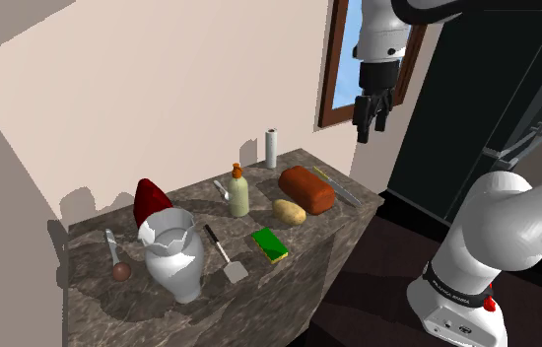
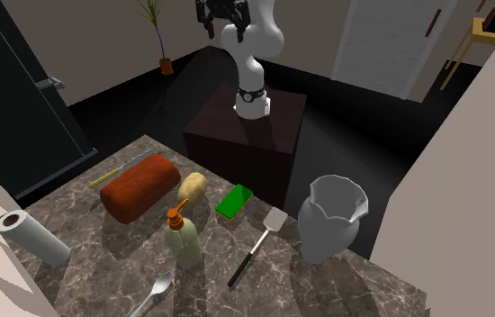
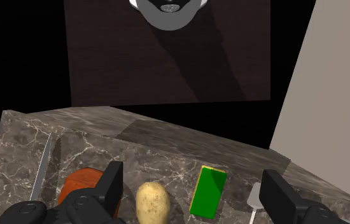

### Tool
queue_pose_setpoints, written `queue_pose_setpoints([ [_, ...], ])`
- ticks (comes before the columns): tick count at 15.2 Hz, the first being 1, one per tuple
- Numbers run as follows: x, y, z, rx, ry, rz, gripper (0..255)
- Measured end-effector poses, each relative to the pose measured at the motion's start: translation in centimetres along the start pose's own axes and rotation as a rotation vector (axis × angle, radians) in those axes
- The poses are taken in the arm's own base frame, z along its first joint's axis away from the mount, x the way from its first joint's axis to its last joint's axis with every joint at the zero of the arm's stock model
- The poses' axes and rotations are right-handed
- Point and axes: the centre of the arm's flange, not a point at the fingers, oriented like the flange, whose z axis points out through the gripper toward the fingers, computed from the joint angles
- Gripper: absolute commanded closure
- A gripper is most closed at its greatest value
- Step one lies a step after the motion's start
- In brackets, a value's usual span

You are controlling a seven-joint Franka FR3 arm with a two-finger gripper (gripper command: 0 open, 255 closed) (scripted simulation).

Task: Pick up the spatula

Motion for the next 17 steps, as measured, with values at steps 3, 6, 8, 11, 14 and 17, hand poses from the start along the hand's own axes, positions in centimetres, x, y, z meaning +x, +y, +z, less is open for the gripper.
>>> queue_pose_setpoints([
  [3,0.9,-0.7,1.0,0.0,0.004,0.006,0],
  [6,2.8,-2.4,3.8,-0.001,0.016,0.019,0],
  [8,4.1,-3.4,5.5,-0.002,0.025,0.029,0],
  [11,6.2,-5.7,8.2,-0.002,0.039,0.044,0],
  [14,8.4,-7.5,10.6,-0.002,0.055,0.059,0],
  [17,10.4,-9.0,13.1,-0.003,0.069,0.074,0],
])
